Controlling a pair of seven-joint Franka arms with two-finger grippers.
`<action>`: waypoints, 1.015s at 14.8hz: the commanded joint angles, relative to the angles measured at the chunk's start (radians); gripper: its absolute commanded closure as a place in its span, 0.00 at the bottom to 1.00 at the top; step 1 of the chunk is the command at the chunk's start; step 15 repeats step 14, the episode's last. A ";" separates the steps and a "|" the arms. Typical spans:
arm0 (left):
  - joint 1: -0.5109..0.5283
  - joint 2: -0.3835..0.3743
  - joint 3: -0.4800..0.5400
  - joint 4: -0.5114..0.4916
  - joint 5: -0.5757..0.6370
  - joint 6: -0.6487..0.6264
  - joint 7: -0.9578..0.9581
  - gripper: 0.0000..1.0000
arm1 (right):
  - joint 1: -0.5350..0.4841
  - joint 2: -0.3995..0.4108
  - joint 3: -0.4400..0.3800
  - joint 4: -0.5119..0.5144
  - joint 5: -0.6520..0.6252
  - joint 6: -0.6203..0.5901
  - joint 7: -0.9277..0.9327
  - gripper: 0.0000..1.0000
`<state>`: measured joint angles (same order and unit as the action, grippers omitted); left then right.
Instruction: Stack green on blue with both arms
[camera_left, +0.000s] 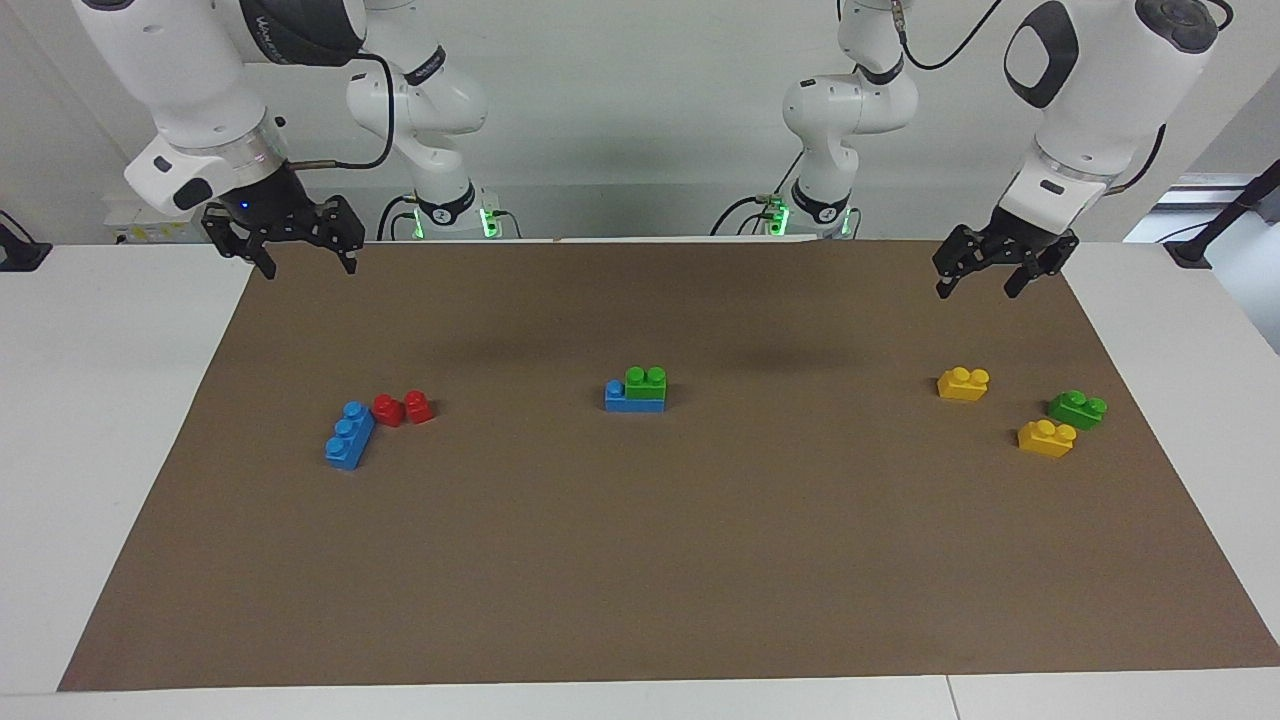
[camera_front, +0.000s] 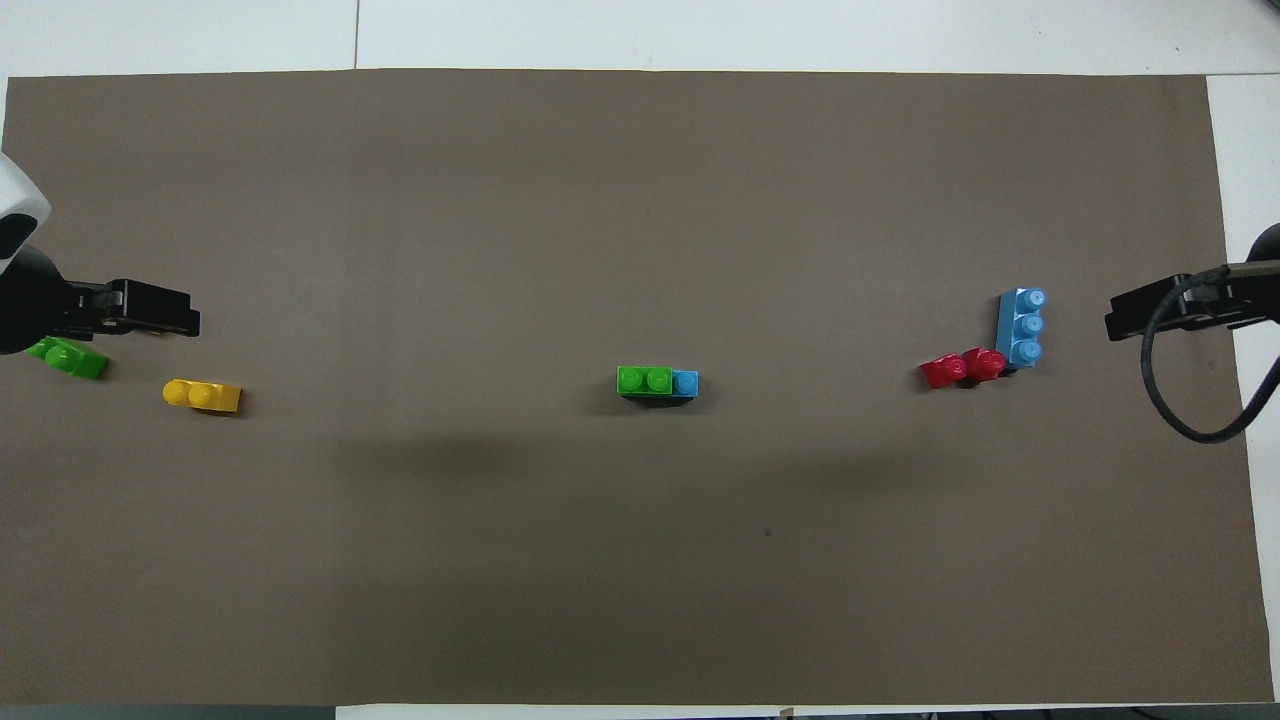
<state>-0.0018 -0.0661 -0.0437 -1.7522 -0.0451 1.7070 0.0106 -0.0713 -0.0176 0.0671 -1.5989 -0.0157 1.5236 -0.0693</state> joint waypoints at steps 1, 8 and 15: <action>0.006 0.022 -0.016 0.043 0.066 -0.040 -0.008 0.00 | -0.007 -0.005 0.005 0.000 -0.016 -0.013 -0.018 0.00; 0.006 0.040 -0.016 0.099 0.060 -0.078 -0.009 0.00 | -0.010 -0.004 0.007 0.002 -0.010 -0.013 0.038 0.00; 0.011 0.038 -0.016 0.094 0.057 -0.079 -0.006 0.00 | -0.010 -0.005 0.007 0.000 -0.010 -0.013 0.046 0.00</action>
